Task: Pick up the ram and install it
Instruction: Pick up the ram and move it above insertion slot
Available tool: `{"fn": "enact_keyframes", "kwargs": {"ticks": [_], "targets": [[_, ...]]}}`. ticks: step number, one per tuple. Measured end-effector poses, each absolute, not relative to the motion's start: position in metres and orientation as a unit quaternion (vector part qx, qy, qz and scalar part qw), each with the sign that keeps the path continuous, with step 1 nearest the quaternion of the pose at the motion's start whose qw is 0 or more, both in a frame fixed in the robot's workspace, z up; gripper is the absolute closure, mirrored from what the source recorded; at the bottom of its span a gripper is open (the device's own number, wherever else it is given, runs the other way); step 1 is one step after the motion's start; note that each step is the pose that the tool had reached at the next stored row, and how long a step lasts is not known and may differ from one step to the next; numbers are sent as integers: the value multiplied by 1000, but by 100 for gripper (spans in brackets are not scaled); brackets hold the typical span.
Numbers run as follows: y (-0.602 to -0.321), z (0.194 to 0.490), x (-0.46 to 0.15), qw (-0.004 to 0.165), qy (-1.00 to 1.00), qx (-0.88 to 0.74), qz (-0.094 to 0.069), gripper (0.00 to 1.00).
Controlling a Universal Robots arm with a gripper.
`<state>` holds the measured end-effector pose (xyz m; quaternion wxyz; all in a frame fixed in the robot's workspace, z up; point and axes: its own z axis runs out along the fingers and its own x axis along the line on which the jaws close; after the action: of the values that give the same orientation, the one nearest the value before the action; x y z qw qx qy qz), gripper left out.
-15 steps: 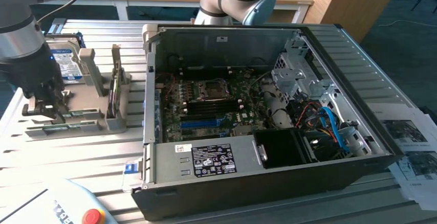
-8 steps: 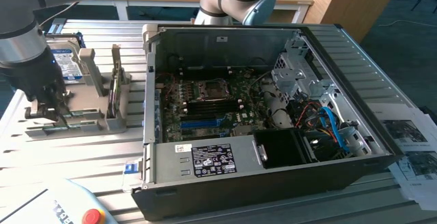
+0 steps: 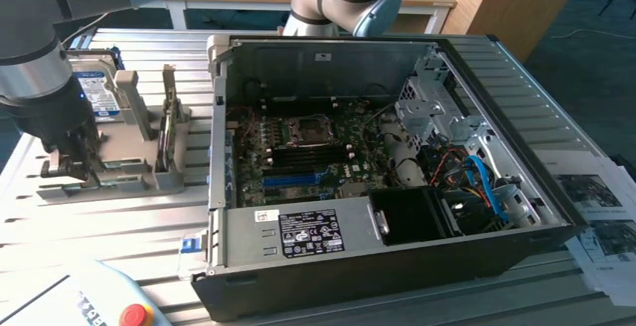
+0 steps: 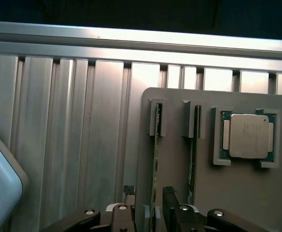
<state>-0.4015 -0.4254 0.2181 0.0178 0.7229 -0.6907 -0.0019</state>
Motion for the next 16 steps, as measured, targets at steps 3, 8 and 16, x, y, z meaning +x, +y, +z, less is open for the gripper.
{"fn": "enact_keyframes", "kwargs": {"ticks": [3, 8, 16], "targets": [[-423, 218, -401, 18, -691, 723, -2, 64], [-420, 218, -401, 18, -691, 723, -2, 64], [-420, 218, -401, 18, -691, 723, -2, 64]]}}
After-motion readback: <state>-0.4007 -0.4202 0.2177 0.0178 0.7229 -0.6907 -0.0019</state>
